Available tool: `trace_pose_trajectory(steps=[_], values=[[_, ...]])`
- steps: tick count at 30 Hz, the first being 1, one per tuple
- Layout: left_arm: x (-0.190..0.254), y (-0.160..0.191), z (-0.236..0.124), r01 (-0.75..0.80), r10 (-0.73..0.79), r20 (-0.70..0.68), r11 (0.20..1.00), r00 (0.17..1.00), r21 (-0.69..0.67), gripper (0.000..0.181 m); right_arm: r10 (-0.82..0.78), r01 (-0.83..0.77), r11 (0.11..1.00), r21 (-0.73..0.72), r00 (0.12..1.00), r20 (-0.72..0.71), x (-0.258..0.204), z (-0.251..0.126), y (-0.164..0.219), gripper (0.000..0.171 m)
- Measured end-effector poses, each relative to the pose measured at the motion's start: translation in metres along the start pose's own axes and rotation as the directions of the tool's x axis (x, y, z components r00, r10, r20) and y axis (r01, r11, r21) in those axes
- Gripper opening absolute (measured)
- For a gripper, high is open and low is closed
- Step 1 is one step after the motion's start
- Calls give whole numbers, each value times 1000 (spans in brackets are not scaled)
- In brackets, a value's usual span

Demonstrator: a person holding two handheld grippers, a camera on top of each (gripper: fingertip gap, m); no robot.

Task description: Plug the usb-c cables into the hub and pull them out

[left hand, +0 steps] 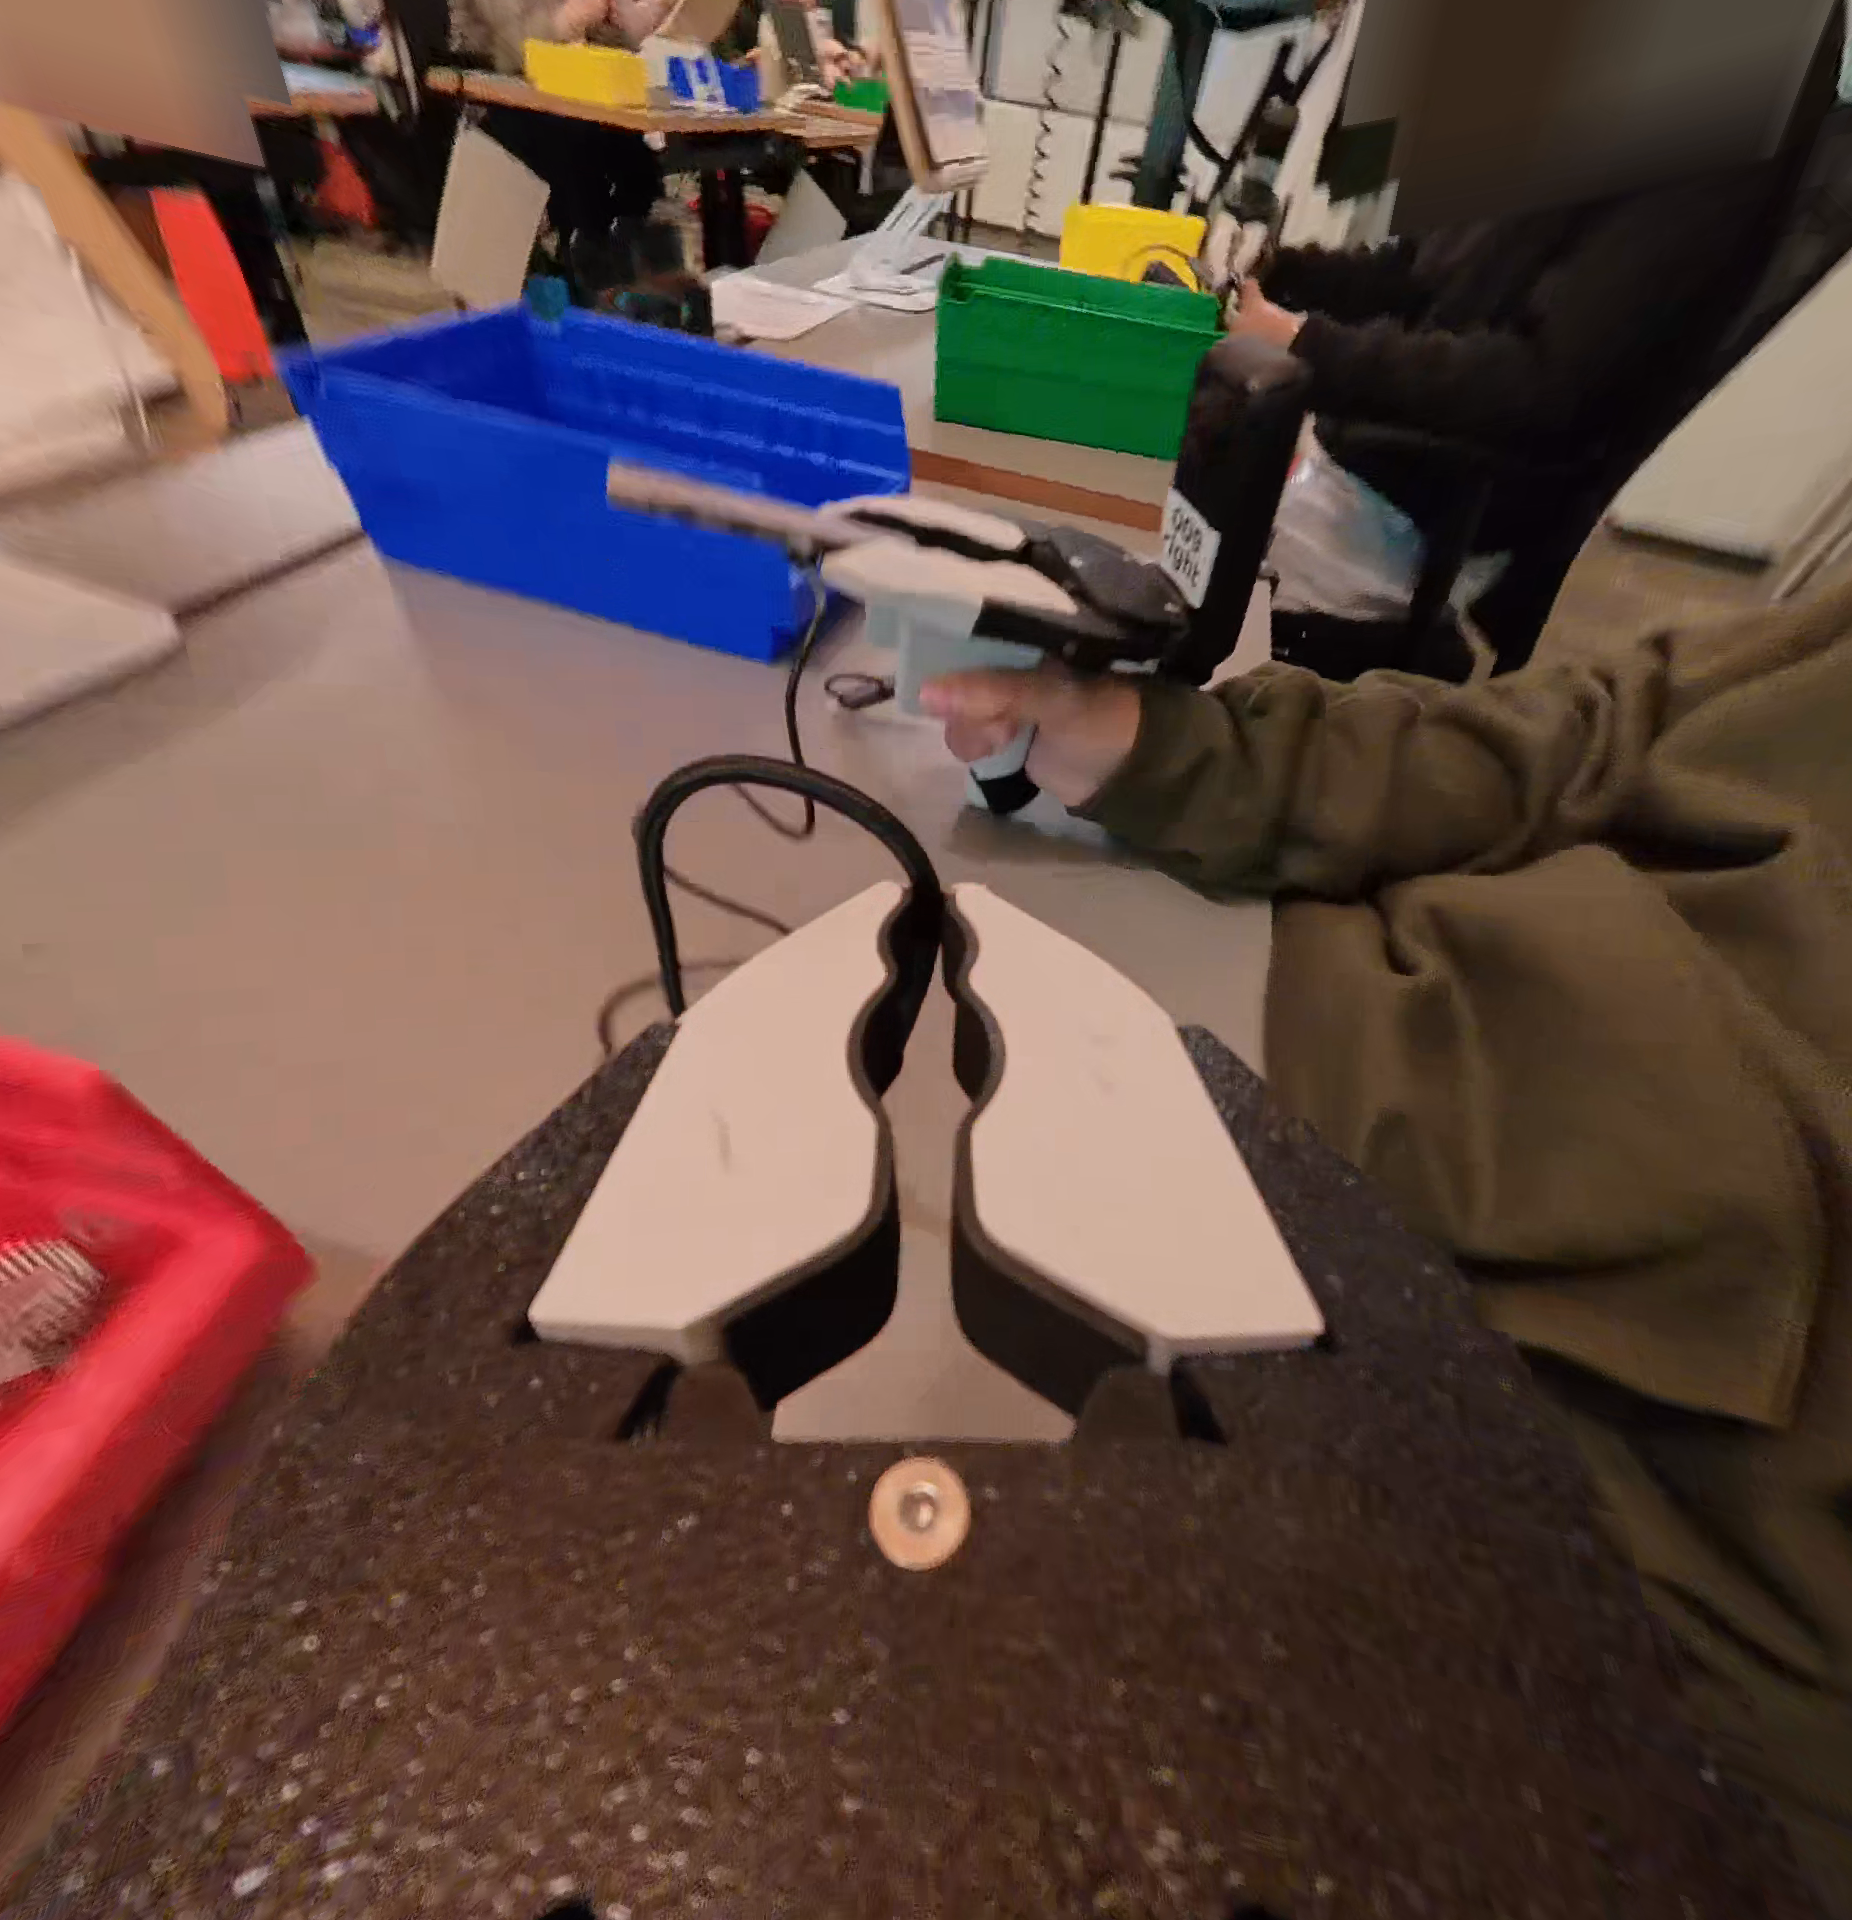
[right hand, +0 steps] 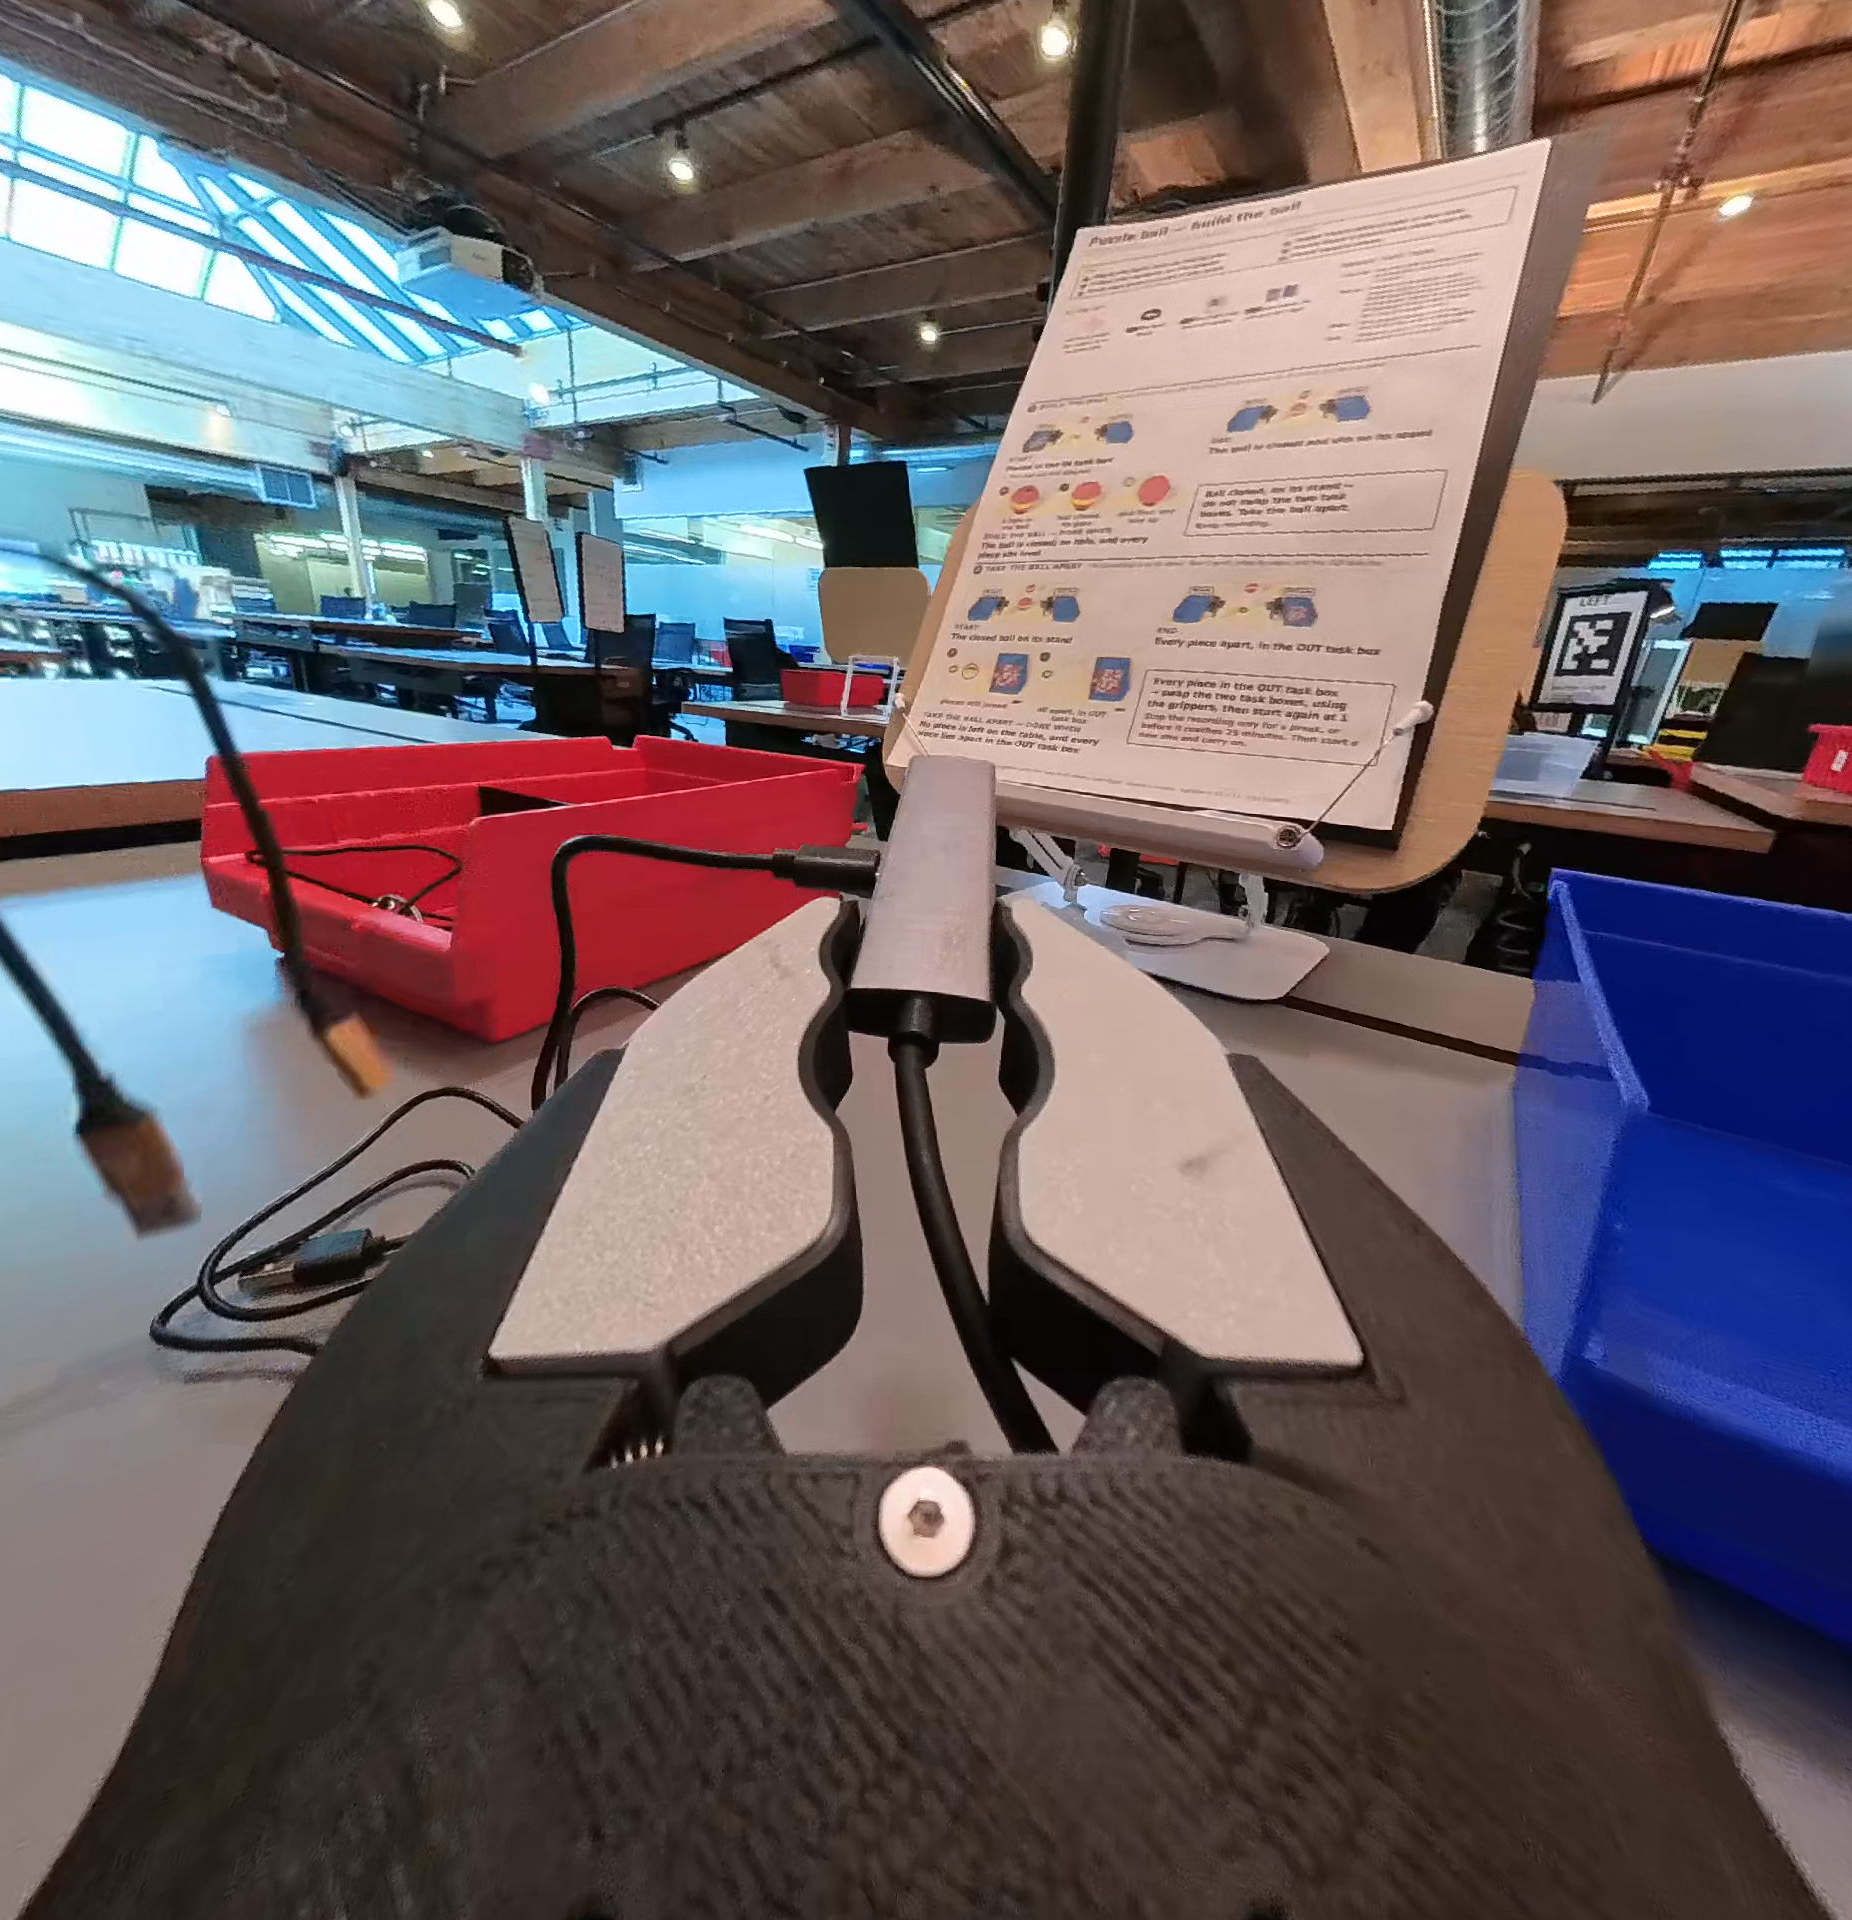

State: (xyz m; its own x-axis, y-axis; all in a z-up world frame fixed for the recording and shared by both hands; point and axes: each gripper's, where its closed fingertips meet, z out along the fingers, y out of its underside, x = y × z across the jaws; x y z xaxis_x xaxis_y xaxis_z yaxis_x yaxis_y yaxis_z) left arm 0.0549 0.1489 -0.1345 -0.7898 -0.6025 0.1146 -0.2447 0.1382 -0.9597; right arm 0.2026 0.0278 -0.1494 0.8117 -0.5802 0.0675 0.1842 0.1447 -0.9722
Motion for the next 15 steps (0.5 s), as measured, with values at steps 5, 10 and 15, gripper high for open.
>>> trace_pose_trajectory(steps=[5, 10, 15], values=[[-2, 32, -19, 177, -175, -34, 981, 984, 84, 4, -48, 49, 999, -16, 998, 29, -9, 2, 2, 25], [-15, 67, -53, 377, -376, 72, 926, 924, 0, 4, -45, 46, 999, -13, 999, 29, -9, 2, 2, 25], [-11, 141, -72, 539, -473, 272, 793, 838, -283, 28, -50, 50, 999, -17, 998, 33, -10, 2, 2, 25]])
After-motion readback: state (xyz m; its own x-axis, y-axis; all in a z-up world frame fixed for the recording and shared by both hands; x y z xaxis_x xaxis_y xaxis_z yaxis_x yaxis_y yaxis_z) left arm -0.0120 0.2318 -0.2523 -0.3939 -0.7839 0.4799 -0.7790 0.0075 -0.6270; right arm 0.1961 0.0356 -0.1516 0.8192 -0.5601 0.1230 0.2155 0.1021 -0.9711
